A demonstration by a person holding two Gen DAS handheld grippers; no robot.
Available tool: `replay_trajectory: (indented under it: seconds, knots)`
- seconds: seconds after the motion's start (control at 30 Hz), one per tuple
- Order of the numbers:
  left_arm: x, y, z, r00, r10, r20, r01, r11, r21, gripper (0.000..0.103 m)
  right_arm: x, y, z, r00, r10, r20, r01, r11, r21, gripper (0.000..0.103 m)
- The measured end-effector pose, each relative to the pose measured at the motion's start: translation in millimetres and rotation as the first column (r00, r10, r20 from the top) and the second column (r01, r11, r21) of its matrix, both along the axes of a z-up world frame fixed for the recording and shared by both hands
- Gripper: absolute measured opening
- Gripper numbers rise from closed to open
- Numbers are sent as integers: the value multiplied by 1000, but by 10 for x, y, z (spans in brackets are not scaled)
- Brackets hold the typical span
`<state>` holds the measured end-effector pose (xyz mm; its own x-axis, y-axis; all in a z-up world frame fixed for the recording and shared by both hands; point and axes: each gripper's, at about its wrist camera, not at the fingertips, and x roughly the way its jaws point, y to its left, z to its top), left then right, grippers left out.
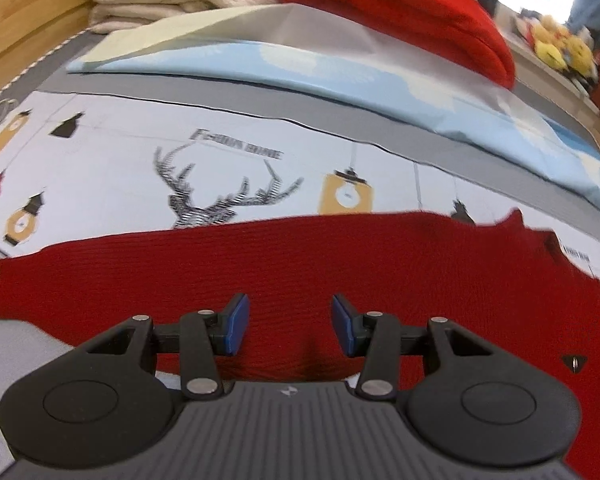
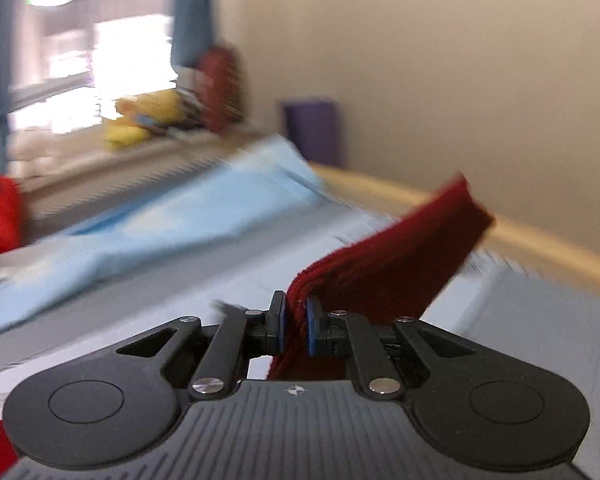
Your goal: Fold small clothes
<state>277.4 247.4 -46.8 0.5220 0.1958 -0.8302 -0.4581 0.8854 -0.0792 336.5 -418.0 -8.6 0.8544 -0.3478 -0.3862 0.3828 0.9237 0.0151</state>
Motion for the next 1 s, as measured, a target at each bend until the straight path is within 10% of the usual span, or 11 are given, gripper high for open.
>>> replay_trajectory:
  seconds: [0.23, 0.43, 0.6, 1.0]
  knots:
    - [-7, 59, 287, 994, 66, 92, -58, 994, -88, 50, -56, 1643, 360, 919, 393, 13, -384, 904, -186, 10]
    - [5, 97, 334, 996, 26, 87, -22, 998, -51, 50, -460, 3312, -52, 695, 716, -68, -715, 678, -170, 10]
    - [-68, 289, 414, 992, 49, 115, -38, 994, -102, 53, -495, 3964, -928, 489, 752, -442, -796, 592, 125, 17]
    - [-166, 416, 515, 982, 102, 156, -87, 991, -102, 55, -714, 3283, -87, 559, 760, -332, -762, 629, 156, 46]
